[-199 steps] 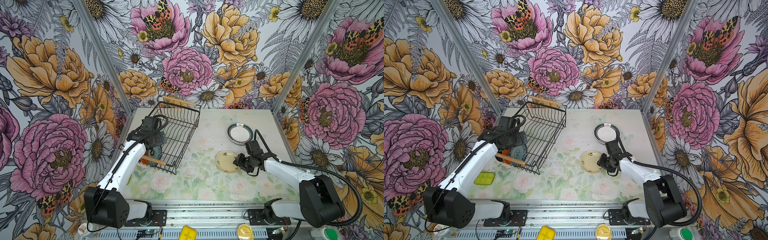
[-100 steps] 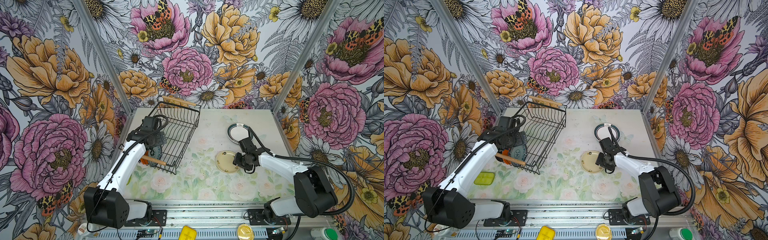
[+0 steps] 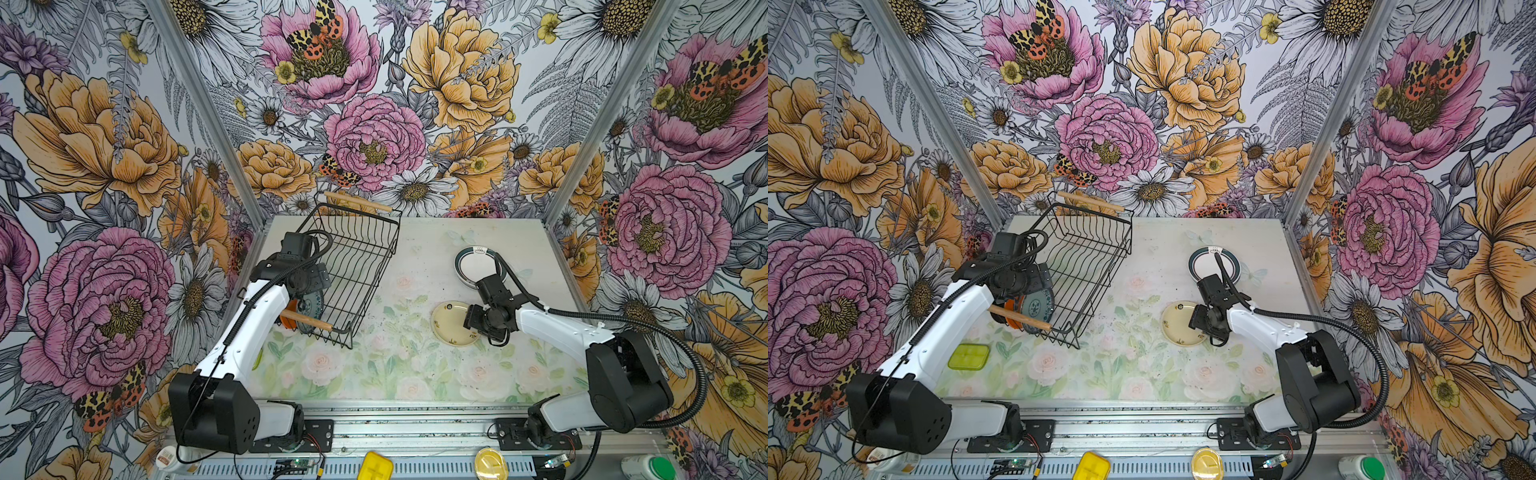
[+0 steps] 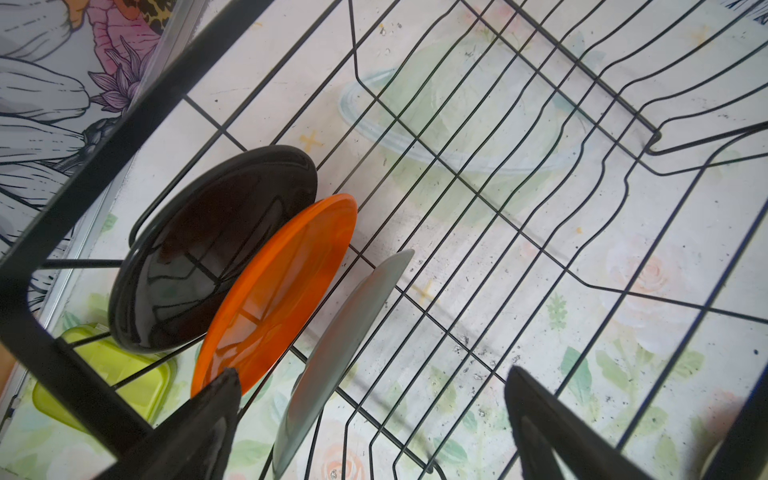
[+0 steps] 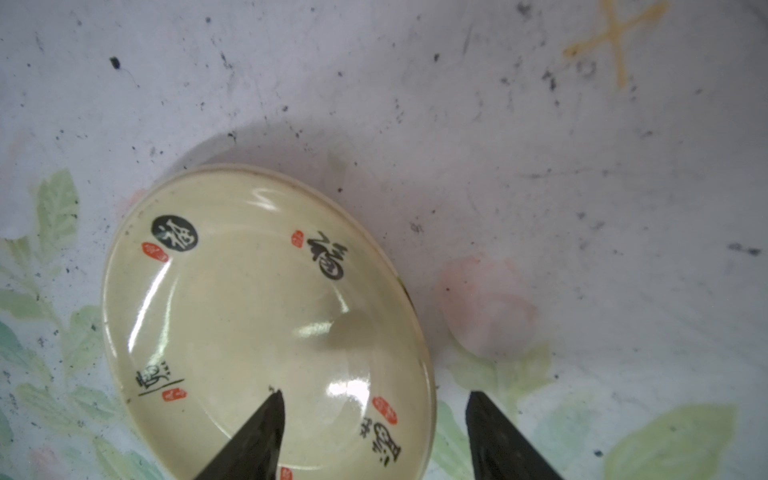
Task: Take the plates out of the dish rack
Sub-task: 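Move the left gripper down onto the blue-and-white plate in the rack and close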
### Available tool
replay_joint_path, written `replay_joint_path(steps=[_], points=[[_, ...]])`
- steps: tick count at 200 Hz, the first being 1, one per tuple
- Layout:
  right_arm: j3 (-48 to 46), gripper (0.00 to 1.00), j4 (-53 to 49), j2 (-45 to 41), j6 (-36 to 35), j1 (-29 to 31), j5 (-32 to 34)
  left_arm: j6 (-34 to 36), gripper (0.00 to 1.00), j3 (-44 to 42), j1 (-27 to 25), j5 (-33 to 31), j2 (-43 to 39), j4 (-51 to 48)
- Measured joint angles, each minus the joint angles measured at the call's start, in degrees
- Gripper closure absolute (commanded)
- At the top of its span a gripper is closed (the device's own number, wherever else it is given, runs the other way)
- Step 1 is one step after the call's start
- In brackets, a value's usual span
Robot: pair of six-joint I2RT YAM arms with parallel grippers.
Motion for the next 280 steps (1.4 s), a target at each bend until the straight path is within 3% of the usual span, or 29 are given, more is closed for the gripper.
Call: replay_joint_path(steps=[9, 14, 23, 74, 168, 280], points=[[0.24, 0.14, 0.00, 0.31, -0.24, 0.02, 0.04, 0.24, 0.01, 0.00, 0.00, 0.15, 0.70, -0.22], [0.33, 0.06, 0.02, 0.48, -0.11, 0.02, 0.00, 0.39, 0.01, 0.00, 0.00, 0.17, 1.07, -0.35], [0.44, 0.01, 0.00, 0.61, -0.50, 0.02, 0.04, 0.61, 0.01, 0.00, 0.00, 0.20, 1.70, -0.76], [0.83, 0.01, -0.11, 0.61, -0.52, 0.00, 0.42, 3.13, 0.02, 1.55, 0.00, 0.17, 4.70, -4.66], [1.14, 0.01, -0.11, 0.61, -0.55, -0.04, 0.44, 7.04, 0.19, 3.80, 0.00, -1.05, 9.55, -10.38], [1.14, 0.01, -0.09, 0.50, -0.28, -0.04, 1.07, 10.78, 0.66, 5.64, 0.02, -2.29, 12.11, -13.49]])
